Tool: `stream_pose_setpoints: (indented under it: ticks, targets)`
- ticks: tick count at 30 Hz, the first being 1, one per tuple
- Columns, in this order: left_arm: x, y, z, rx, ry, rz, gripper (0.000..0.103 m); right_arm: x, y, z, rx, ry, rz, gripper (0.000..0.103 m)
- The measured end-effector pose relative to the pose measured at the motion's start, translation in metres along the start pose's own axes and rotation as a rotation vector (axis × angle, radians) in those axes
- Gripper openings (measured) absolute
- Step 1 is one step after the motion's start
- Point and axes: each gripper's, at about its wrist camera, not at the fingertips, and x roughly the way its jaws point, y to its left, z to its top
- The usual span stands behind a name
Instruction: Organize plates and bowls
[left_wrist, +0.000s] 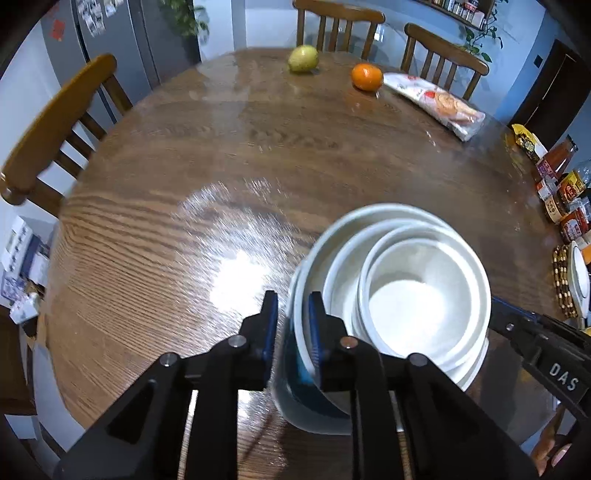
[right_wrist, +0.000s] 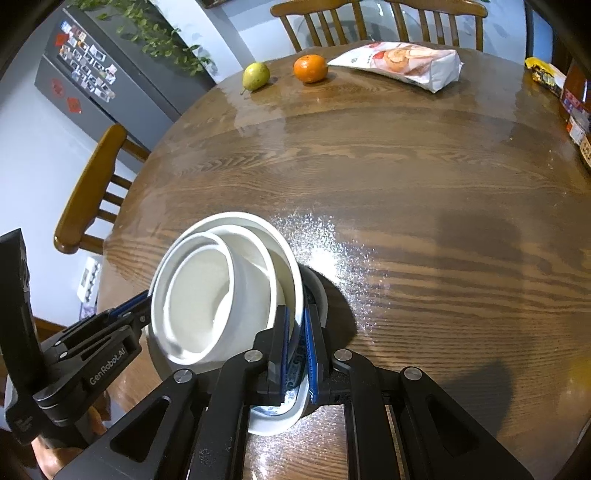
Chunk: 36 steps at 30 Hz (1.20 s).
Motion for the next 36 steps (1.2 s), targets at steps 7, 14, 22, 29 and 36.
stream_pose_setpoints:
  ticks: [7, 14, 22, 29, 36]
  targets:
    - [-0.013, -0.001, 0.004, 0.008, -0.054, 0.001, 0.038, -0.018, 0.003, 0.003, -0.019, -0.052, 0.003, 0.011]
    - [-0.023, 0.002, 0.0, 0.006, -0.079, 0.007, 0.057, -0.03, 0.006, 0.001, -0.03, -0.078, -0.002, 0.011]
    - [-0.045, 0.003, -0.008, 0.04, -0.13, 0.013, 0.076, -0.049, 0.01, -0.01, -0.083, -0.101, -0.014, 0.052]
    - [-0.06, 0.005, -0.015, 0.054, -0.168, 0.017, 0.084, -0.061, 0.013, -0.025, -0.149, -0.141, -0.04, 0.084]
    - [-0.063, 0.008, -0.021, 0.045, -0.158, 0.014, 0.089, -0.054, 0.021, -0.043, -0.226, -0.119, -0.059, 0.087]
